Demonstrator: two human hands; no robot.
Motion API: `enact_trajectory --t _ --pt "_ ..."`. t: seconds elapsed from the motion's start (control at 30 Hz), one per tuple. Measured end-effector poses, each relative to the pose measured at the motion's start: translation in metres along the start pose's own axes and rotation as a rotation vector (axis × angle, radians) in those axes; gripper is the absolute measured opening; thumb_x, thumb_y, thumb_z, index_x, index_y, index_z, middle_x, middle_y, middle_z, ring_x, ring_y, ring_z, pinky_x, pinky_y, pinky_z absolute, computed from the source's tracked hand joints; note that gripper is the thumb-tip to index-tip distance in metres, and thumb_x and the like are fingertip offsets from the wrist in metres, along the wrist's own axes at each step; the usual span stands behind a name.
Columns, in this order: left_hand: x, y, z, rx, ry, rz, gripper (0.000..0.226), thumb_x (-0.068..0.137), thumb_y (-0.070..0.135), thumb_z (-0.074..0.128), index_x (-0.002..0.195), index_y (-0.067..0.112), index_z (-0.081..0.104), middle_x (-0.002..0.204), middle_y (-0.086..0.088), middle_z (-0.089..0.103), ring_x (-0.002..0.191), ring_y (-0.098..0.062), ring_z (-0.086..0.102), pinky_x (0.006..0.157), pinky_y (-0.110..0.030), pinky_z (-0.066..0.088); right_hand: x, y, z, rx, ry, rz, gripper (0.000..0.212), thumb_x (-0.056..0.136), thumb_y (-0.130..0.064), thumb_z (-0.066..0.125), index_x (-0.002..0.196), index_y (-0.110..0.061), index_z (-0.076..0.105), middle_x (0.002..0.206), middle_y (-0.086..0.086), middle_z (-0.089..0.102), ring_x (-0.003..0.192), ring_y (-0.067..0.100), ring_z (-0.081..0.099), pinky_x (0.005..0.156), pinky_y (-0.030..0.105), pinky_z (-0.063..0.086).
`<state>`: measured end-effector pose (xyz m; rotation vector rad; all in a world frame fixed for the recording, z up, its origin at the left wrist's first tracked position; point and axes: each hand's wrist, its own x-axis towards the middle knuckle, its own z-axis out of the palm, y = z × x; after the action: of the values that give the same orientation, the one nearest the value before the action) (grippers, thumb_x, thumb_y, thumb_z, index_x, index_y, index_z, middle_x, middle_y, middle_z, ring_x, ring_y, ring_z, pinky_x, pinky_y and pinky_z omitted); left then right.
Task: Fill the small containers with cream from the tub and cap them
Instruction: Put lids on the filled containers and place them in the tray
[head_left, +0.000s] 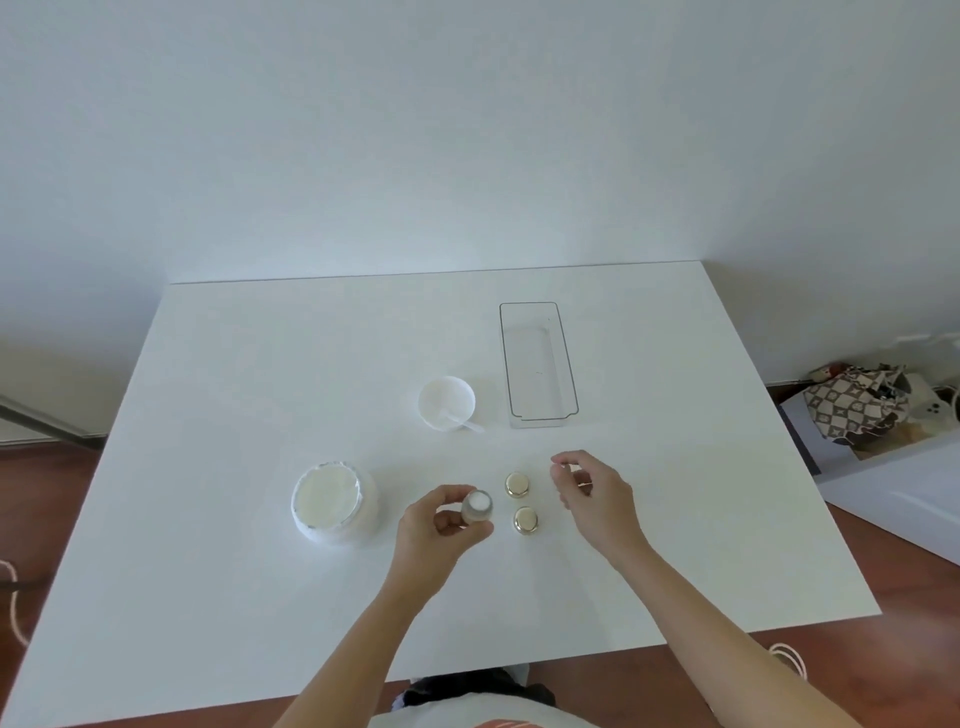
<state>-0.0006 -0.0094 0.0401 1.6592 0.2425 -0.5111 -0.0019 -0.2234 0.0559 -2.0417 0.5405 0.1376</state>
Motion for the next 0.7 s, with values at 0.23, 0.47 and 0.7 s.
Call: enact_trajectory --t 0.23,0.47,0.7 --pt "-0.012 0.025 -0.003 -0.099 -0.006 0.074 0.039 0.075 -0.002 0.084 0.105 0.018 0.070 0.089 0.009 0.078 0.074 -0.006 0.070 0.073 -0.019 0.057 -0.016 -0.054 0.001 0.407 -0.176 0.104 0.034 0.072 -0.035 0.080 0.082 -0.010 0.060 0.067 0.002 0.068 0.064 0.015 0.065 0.080 0.036 0.054" --pt "-0.018 0.044 -0.004 -0.036 0.039 0.208 0.031 0.070 0.001 0.088 0.091 0.013 0.068 0.083 0.002 0.078 0.073 -0.014 0.073 0.072 -0.026 0.059 -0.025 -0.078 -0.001 0.341 -0.383 -0.014 0.030 0.066 -0.029 0.083 0.067 -0.013 0.058 0.089 0.007 0.075 0.080 0.015 0.068 0.079 0.031 0.048" --pt "-0.020 0.054 -0.007 0.003 0.072 0.287 0.030 0.068 0.005 0.090 0.086 0.016 0.070 0.081 0.002 0.077 0.074 -0.016 0.075 0.072 -0.022 0.058 -0.020 -0.098 -0.011 0.200 -0.449 -0.091 0.032 0.070 -0.018 0.083 0.099 -0.023 0.072 0.093 -0.004 0.075 0.088 0.014 0.070 0.085 0.038 0.056"
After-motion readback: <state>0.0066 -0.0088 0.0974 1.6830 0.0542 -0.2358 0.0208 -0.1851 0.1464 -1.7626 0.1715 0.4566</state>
